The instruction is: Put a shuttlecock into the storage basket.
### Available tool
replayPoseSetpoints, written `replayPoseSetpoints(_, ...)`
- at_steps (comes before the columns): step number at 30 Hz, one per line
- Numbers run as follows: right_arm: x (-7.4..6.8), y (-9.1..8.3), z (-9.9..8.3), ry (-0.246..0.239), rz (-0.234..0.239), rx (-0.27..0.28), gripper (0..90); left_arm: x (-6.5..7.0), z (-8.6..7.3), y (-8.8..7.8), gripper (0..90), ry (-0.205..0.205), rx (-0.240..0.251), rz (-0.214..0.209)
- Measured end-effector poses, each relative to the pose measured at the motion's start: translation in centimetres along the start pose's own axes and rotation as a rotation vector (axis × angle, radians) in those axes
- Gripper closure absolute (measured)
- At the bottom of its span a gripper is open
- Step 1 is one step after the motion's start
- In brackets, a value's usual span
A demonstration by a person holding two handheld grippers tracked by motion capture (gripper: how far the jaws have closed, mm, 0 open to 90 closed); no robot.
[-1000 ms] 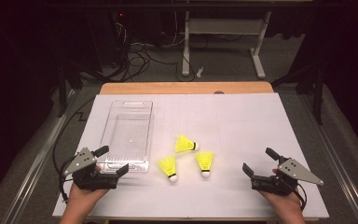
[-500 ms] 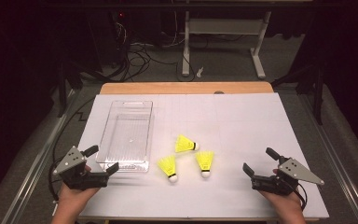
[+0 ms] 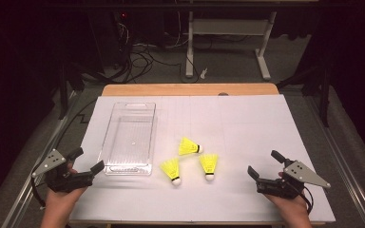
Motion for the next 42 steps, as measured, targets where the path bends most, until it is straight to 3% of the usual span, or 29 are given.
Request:
replayPoseSetpoints(3, 0.0, 0.0, 0.0, 0.002, -0.001, -0.004, 0.3, -0.3, -0.2, 0.0, 0.1, -0.019, 0.003, 0.001)
replayPoseSetpoints(14, -0.2, 0.1, 0.0, -0.007, 0.0, -0.02, 0.2, -0.2, -0.3, 0.2, 0.1, -0.004, -0.009, 0.008)
replayPoseSetpoints(22, -0.1, 0.3, -0.1, 0.003, 0.007, -0.037, 0.3, -0.8, -0.2, -0.6, 0.5, -0.04, 0.018, 0.009)
replayPoseSetpoints(26, 0.0, 0.2, -0.2, -0.003, -0.005, -0.038, 0.3, -0.9, -0.7, -1.0, 0.6, -0.009, -0.038, 0.027)
replayPoseSetpoints(30, 0.0, 0.4, -0.3, -0.002, 0.003, -0.043, 0.3, -0.9, -1.5, -0.9, 0.2, 0.008, -0.12, 0.019)
replayPoseSetpoints(36, -0.1, 0.4, -0.3, 0.001, 0.0, -0.041, 0.3, -0.9, -1.6, -0.6, 0.2, -0.012, -0.148, 0.004)
replayPoseSetpoints(42, 0.0, 0.3, -0.4, 0.0, -0.004, -0.04, 0.3, -0.9, -2.3, 0.1, 0.2, -0.015, -0.214, 0.007)
Point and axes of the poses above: each handheld gripper's, and its own axes: y roughly forward along the jaws, z roughly out of its top, x roughly to its right, the point moved 6 cm from there along y, roughly forward along the jaws, and after that the axes turned 5 degrees about -x, right-handed, at the moved point
